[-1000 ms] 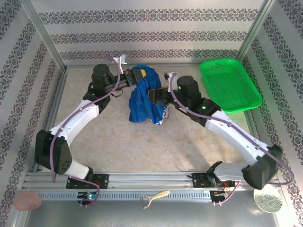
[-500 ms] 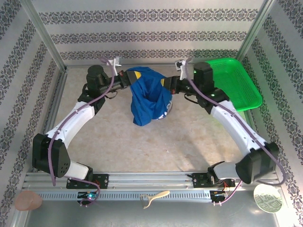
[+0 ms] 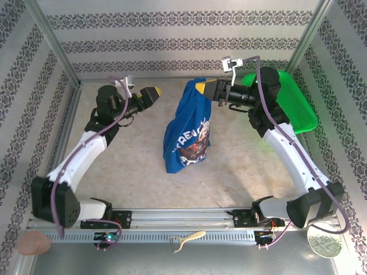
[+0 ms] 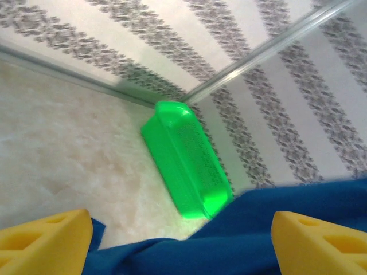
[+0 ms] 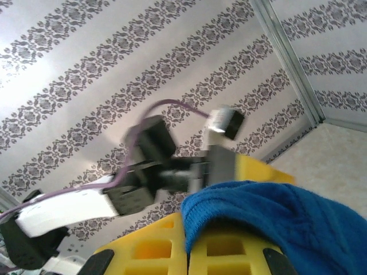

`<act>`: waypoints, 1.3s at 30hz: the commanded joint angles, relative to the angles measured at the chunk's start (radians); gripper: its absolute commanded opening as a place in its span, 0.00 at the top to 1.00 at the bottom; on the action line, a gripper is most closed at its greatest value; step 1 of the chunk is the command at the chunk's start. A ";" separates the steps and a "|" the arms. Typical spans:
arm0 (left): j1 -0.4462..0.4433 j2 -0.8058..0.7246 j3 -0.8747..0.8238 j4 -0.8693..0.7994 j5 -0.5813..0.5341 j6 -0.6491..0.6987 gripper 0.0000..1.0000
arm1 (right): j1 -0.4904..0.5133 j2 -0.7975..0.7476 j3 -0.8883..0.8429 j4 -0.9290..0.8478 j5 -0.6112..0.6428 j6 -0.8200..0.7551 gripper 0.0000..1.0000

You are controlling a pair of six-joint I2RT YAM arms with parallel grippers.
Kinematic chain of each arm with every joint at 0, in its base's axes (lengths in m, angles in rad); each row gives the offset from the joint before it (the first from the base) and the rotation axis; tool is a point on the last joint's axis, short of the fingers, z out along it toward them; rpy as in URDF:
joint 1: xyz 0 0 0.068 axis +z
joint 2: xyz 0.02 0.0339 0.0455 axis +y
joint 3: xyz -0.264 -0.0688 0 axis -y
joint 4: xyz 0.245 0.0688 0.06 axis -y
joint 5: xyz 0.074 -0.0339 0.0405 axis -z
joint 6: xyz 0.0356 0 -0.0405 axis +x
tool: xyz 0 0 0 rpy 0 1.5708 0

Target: Fold the inside-out t-shirt

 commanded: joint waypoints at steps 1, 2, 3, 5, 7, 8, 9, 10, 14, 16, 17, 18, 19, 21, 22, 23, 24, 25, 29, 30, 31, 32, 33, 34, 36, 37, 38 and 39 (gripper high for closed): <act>-0.090 -0.070 -0.003 -0.077 -0.117 0.109 0.17 | -0.001 0.008 0.002 0.082 -0.039 0.040 1.00; -0.107 -0.061 -0.004 -0.081 -0.131 0.116 0.15 | -0.002 0.008 0.010 0.082 -0.045 0.044 1.00; -0.117 -0.047 -0.002 -0.083 -0.141 0.120 0.15 | -0.001 0.008 0.017 0.082 -0.050 0.048 1.00; -0.126 0.012 0.022 -0.097 -0.142 0.117 0.14 | -0.002 0.007 0.035 0.076 -0.059 0.054 1.00; -0.145 0.073 0.055 -0.094 -0.118 0.117 0.13 | -0.002 0.002 0.045 0.061 -0.059 0.051 1.00; -0.161 0.109 0.078 -0.102 -0.108 0.121 0.13 | -0.003 0.001 0.048 0.056 -0.060 0.050 1.00; -0.172 0.138 0.100 -0.117 -0.100 0.123 0.13 | -0.003 0.001 0.051 0.051 -0.060 0.050 1.00; -0.187 0.170 0.122 -0.134 -0.093 0.122 0.12 | -0.003 0.000 0.053 0.050 -0.058 0.050 1.00; -0.260 0.264 0.180 -0.235 -0.097 0.162 0.12 | -0.007 0.006 0.057 0.045 -0.054 0.049 1.00; -0.283 0.288 0.166 -0.231 -0.098 0.167 0.11 | -0.010 0.009 0.060 0.042 -0.051 0.049 1.00; -0.288 0.294 0.148 -0.212 -0.098 0.160 0.10 | -0.014 0.011 0.062 0.037 -0.054 0.046 1.00; -0.290 0.294 0.126 -0.188 -0.096 0.149 0.09 | -0.016 0.013 0.062 0.032 -0.057 0.042 1.00; -0.289 0.286 0.100 -0.155 -0.096 0.133 0.09 | -0.023 0.013 0.061 0.022 -0.061 0.037 1.00; -0.289 0.247 0.054 -0.103 -0.110 0.118 0.08 | -0.039 0.010 0.052 0.000 -0.065 0.023 1.00; -0.288 0.218 0.032 -0.084 -0.120 0.117 0.07 | -0.049 0.006 0.041 -0.004 -0.066 0.020 1.00; -0.288 0.187 0.012 -0.066 -0.129 0.117 0.07 | -0.059 0.001 0.029 -0.006 -0.069 0.020 1.00; -0.288 0.158 -0.004 -0.050 -0.133 0.119 0.06 | -0.068 -0.003 0.019 -0.009 -0.069 0.018 1.00; -0.289 0.128 -0.022 -0.031 -0.138 0.119 0.04 | -0.076 -0.005 0.010 -0.011 -0.069 0.017 1.00; -0.288 0.077 -0.047 0.029 -0.139 0.123 0.01 | -0.083 -0.002 -0.004 -0.007 -0.073 0.019 1.00; -0.286 0.084 -0.041 0.034 -0.133 0.123 0.01 | -0.079 0.002 -0.002 -0.005 -0.073 0.021 1.00; -0.287 0.100 -0.031 0.040 -0.127 0.120 0.01 | -0.077 0.006 0.001 -0.004 -0.075 0.022 1.00; -0.286 0.119 -0.022 0.054 -0.118 0.110 0.01 | -0.073 0.007 0.004 -0.002 -0.074 0.024 1.00; -0.287 0.140 -0.017 0.070 -0.110 0.102 0.01 | -0.071 0.009 0.007 -0.001 -0.073 0.027 1.00; -0.289 0.165 -0.009 0.082 -0.101 0.092 0.01 | -0.066 0.011 0.012 0.000 -0.076 0.030 1.00; -0.292 0.217 0.004 0.091 -0.098 0.089 0.01 | -0.060 0.010 0.023 0.001 -0.076 0.032 1.00; -0.294 0.245 0.008 0.091 -0.105 0.091 0.01 | -0.059 0.008 0.027 0.002 -0.076 0.035 1.00; -0.294 0.272 0.009 0.093 -0.112 0.093 0.01 | -0.061 0.006 0.033 0.003 -0.076 0.036 1.00; -0.295 0.295 0.011 0.097 -0.113 0.096 0.01 | -0.060 0.002 0.038 0.002 -0.076 0.039 1.00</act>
